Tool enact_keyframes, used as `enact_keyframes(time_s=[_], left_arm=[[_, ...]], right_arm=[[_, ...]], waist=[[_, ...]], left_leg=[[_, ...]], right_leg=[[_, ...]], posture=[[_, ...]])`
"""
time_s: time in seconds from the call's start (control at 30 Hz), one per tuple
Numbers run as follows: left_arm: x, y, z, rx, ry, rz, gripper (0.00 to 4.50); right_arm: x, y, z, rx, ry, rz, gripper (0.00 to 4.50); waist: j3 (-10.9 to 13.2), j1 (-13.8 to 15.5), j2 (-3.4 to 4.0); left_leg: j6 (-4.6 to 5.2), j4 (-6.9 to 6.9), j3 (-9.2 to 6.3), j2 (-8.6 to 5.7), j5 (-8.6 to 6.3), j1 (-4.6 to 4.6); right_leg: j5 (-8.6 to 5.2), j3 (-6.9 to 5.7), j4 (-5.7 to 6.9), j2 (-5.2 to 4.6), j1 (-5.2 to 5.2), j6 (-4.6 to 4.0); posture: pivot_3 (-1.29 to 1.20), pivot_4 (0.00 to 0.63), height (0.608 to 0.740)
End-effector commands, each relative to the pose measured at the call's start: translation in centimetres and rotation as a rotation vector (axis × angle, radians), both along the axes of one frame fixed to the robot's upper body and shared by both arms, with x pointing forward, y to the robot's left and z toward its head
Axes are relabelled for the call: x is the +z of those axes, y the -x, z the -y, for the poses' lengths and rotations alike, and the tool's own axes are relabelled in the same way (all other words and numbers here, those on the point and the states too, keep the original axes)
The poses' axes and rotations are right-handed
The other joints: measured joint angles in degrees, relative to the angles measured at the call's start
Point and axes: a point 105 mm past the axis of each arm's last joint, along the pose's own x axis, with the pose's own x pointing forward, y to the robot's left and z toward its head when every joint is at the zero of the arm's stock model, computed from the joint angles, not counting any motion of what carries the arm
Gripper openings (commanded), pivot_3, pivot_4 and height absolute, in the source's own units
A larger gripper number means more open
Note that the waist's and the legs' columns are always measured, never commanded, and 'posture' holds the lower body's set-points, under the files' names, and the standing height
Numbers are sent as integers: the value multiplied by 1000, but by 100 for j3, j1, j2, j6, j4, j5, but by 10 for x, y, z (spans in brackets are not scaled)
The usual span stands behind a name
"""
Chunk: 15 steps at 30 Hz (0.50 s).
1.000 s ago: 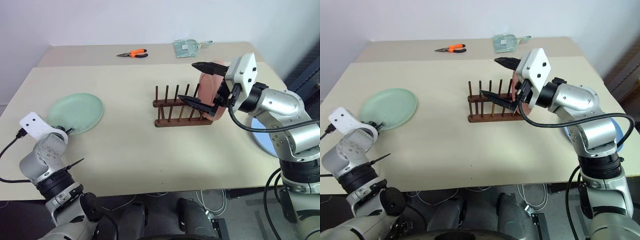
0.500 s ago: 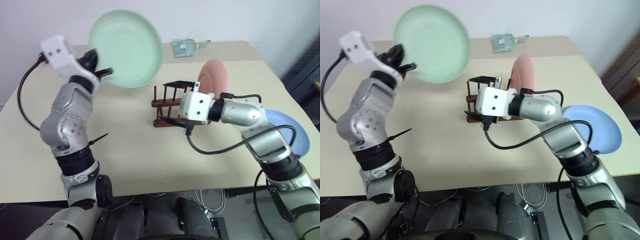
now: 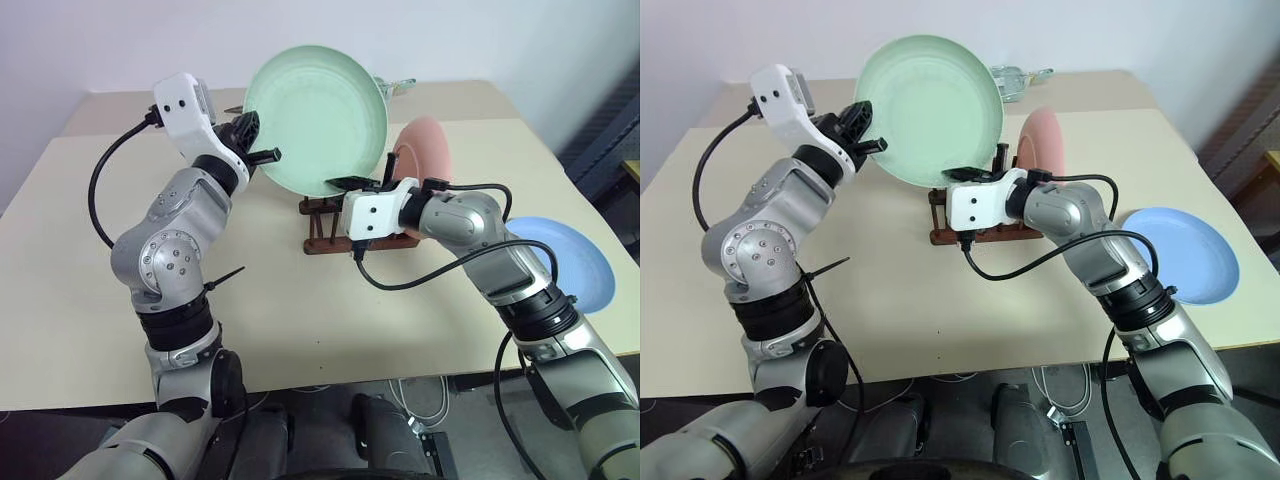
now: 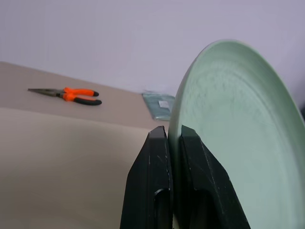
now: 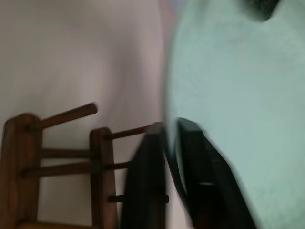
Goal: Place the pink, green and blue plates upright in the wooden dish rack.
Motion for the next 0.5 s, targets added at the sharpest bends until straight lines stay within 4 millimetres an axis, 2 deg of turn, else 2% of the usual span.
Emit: enact_keyframes(time_s=[0.03, 0.07, 0.13, 0.2, 0.23, 0.3, 0.4, 0.5], left_arm=[[27, 9, -12, 13, 75, 116, 1144], [32, 10, -19, 34, 84, 143, 1577], [45, 10, -49, 144, 95, 210, 2584], [46, 7, -81, 261, 92, 222, 3518], [41, 7, -98, 342, -45, 229, 3518], [26, 7, -110, 355, -224, 218, 3518], [-13, 10, -89, 178, -402, 167, 3518], [-71, 27, -50, -120, -556, 71, 3518]], right_arm=[[22, 2, 0, -1, -61, 82, 0], [24, 3, 0, 1, -67, 86, 0], [31, 6, -1, 17, -127, 79, 0], [42, 13, -2, 46, -227, 47, 0], [52, 21, -2, 86, -335, -16, 0], [68, 38, -1, 179, -541, -186, 0], [87, 57, 7, 288, -812, -473, 0], [96, 68, 16, 355, -982, -696, 0]], waist=[[1, 1, -1], [2, 1, 0], [2, -11, 0], [1, -22, 0], [0, -28, 5], [0, -51, 15], [0, 19, 16], [1, 111, 13]], left_leg=[[0, 0, -1, 0, 0, 0], [0, 0, -1, 0, 0, 0], [-1, -1, -1, 0, 1, 1], [-3, -4, 0, 3, 2, 1], [-3, -8, 0, 4, 2, 3], [-4, -15, 2, 8, 2, 6], [-2, -16, -4, 6, 1, 2], [7, -2, -20, -3, -4, -6]], right_leg=[[0, 0, 0, 0, 0, 0], [0, 0, 0, 0, 0, -1], [0, 0, 1, 0, -1, -1], [1, 0, 2, 4, -5, -2], [1, 1, 2, 4, -6, -2], [1, 7, 3, 10, -9, -4], [1, 10, 4, 10, -9, -5], [-9, 6, -3, 2, 4, -25]], posture=[[0, 150, 740], [0, 150, 740], [0, 150, 740], [0, 150, 740], [0, 150, 740], [0, 150, 740], [0, 150, 740], [0, 150, 740]])
